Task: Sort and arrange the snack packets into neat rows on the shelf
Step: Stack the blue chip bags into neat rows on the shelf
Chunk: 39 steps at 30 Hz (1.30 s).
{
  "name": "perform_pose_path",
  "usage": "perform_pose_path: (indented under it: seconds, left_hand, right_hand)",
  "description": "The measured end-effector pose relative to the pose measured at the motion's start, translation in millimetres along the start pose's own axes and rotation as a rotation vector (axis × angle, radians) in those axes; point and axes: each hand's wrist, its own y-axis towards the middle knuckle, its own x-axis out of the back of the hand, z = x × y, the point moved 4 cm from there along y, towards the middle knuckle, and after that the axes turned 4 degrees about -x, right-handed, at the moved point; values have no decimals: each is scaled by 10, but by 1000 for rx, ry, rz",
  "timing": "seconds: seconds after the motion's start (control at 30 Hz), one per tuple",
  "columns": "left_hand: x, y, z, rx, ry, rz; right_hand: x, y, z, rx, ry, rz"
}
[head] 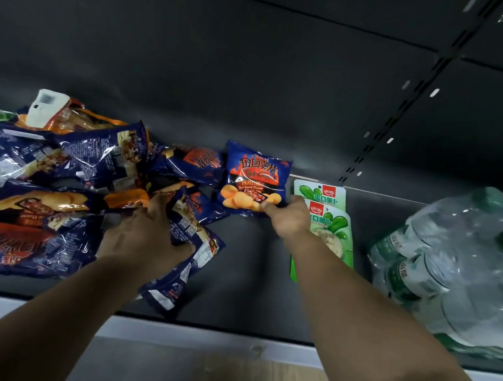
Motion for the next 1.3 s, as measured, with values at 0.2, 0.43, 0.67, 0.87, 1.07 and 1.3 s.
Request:
perform_pose_path:
  seconds: [0.2, 0.43, 0.67, 0.87, 1.07, 1.3]
  left_hand:
    - [-39, 49, 76, -39, -30, 4]
    - [-73, 129, 69, -63, -37, 16]
    - [-86, 174, 53, -75, -56, 38]
    - [-82, 206, 41, -55, -68, 66]
    - [-60, 189, -18, -33, -47, 56]
    - [145, 123, -213, -110, 12, -202]
  right_hand:
    - [-153, 66, 34, 17, -15, -29]
    - [-42, 60, 80, 103, 75, -166]
    - [-117, 98, 95, 72, 1, -169]
    - [-57, 74, 128, 82, 32, -199]
    - [26, 67, 71, 51, -23, -154]
    - [-32, 95, 62, 47, -28, -115]
